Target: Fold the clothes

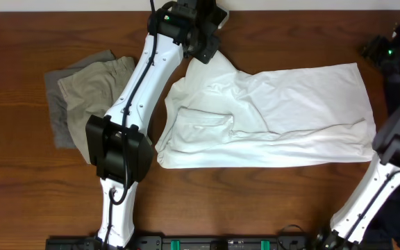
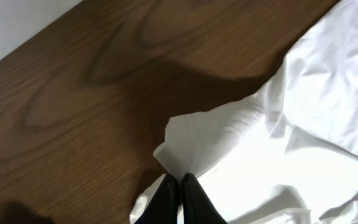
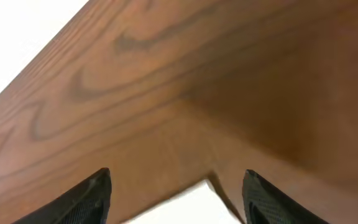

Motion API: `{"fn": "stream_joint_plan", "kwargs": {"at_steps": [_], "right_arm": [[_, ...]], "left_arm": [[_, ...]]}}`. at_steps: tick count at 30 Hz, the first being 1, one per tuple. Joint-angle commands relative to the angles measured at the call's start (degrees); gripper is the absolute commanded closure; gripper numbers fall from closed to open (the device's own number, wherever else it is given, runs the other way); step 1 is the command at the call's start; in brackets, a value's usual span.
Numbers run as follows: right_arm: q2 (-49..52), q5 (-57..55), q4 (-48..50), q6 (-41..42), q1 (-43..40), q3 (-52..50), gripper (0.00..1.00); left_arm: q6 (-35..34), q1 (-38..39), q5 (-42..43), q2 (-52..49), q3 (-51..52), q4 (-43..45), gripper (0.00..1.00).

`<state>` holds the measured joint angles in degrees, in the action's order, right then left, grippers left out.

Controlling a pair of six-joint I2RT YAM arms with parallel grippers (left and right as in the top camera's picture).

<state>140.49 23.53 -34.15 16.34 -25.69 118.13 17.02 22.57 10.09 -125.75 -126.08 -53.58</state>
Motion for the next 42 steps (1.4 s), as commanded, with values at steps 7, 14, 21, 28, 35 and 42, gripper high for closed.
{"fn": "stream_joint_plan", "kwargs": {"at_steps": [7, 14, 21, 28, 35, 42], "right_arm": [[7.1, -6.8, -4.5, 6.2, 3.3, 4.0, 0.39], [7.1, -13.9, -9.6, 6.0, 4.7, 4.0, 0.55], [7.1, -14.3, -12.7, 3.8, 4.4, 4.2, 0.73], [6.4, -14.1, -13.7, 3.6, 3.8, 5.7, 0.99], [-0.5, -9.7, -13.8, -0.8, 2.7, 8.1, 0.99], [-11.4, -9.7, -15.5, -3.5, 1.9, 8.1, 0.99]], "left_arm": [[1.2, -0.1, -0.3, 0.2, -0.7, 0.1, 0.94], [1.2, -0.1, -0.3, 0.2, -0.7, 0.1, 0.94], [1.2, -0.1, -0.3, 0.2, -0.7, 0.0, 0.94], [1.2, -0.1, -0.3, 0.2, -0.7, 0.1, 0.94], [1.2, -0.1, -2.2, 0.9, -0.7, -0.1, 0.94], [1.2, -0.1, -2.2, 3.3, -0.7, -0.2, 0.94]]}}
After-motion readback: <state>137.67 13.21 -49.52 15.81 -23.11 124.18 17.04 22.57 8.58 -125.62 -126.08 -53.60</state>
